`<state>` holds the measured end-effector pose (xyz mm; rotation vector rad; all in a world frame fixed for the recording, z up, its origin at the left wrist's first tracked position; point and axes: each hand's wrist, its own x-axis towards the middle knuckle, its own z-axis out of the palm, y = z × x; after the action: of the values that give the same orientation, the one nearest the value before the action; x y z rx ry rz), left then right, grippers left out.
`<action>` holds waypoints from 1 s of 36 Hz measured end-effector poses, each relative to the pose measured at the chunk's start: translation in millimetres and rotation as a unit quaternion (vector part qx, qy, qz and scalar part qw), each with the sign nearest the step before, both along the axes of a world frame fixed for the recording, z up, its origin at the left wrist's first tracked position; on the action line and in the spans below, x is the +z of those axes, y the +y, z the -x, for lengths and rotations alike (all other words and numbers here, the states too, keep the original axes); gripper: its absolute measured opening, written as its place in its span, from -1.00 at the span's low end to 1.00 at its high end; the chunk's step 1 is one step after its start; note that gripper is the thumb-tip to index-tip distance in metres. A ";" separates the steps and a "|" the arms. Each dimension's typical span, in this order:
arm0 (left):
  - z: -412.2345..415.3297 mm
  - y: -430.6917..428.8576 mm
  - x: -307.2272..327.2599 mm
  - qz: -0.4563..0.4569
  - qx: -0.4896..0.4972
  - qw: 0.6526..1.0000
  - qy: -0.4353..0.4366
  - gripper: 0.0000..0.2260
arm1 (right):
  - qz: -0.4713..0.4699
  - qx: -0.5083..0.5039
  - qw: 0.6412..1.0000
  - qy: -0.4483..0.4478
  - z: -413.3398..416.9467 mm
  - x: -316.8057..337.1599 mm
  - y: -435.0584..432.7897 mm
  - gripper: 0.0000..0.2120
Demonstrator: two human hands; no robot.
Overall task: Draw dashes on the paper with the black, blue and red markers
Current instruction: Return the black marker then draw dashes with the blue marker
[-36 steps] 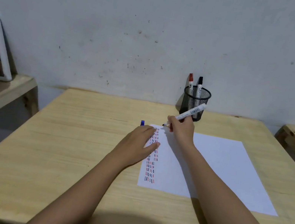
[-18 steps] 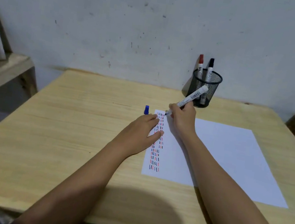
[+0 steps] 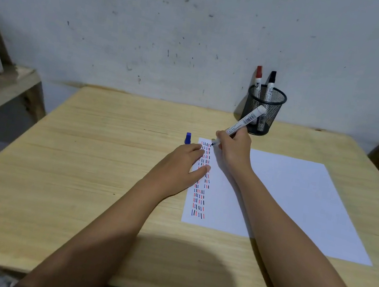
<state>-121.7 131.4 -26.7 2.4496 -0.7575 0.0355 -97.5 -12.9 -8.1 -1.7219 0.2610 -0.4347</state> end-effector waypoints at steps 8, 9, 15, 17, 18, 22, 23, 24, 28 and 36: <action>1.3 -1.1 1.7 0.002 0.001 1.000 0.004 -0.55 | 0.008 0.006 1.000 -0.006 2.5 2.2 0.4 -0.84; 1.3 -1.2 1.8 0.001 0.001 1.000 0.004 -0.55 | 0.011 0.006 1.000 -0.004 2.6 2.2 0.6 -0.84; 1.3 -0.9 2.1 0.002 0.002 1.000 0.004 -0.54 | 0.019 -0.002 1.000 0.004 1.0 0.5 0.3 -0.86; 1.7 -1.1 2.8 0.002 0.001 1.000 0.003 -0.54 | 0.021 -0.005 1.000 0.008 0.5 -0.2 0.1 -0.85; 2.0 -1.2 3.2 0.002 0.000 1.000 0.002 -0.54 | 0.017 -0.006 1.000 0.007 0.0 -0.9 -0.4 -0.84; 2.5 -0.5 3.7 0.008 -0.004 1.000 -0.004 -0.58 | -0.074 -0.024 0.997 -0.008 1.1 0.7 -2.4 -0.85; 2.5 -0.5 3.5 0.012 -0.005 1.000 -0.006 -0.59 | -0.103 -0.033 0.994 -0.014 2.3 2.0 -2.9 -0.86; 2.7 -0.6 3.5 0.015 -0.006 1.000 -0.006 -0.60 | -0.130 -0.040 0.991 -0.021 2.8 2.7 -3.5 -0.86; 2.4 0.2 2.0 0.028 -0.001 1.000 -0.006 -0.59 | -0.225 -0.048 0.972 -0.037 3.1 4.7 -7.3 -0.86; -13.6 1.9 9.9 0.183 0.118 0.974 -0.061 -0.70 | -0.295 -0.014 0.954 -0.055 1.6 15.8 -22.4 -0.94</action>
<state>-108.1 133.3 -16.8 2.1819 -0.4575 0.3851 -99.1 -35.3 7.7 -1.1061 0.3002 -0.4194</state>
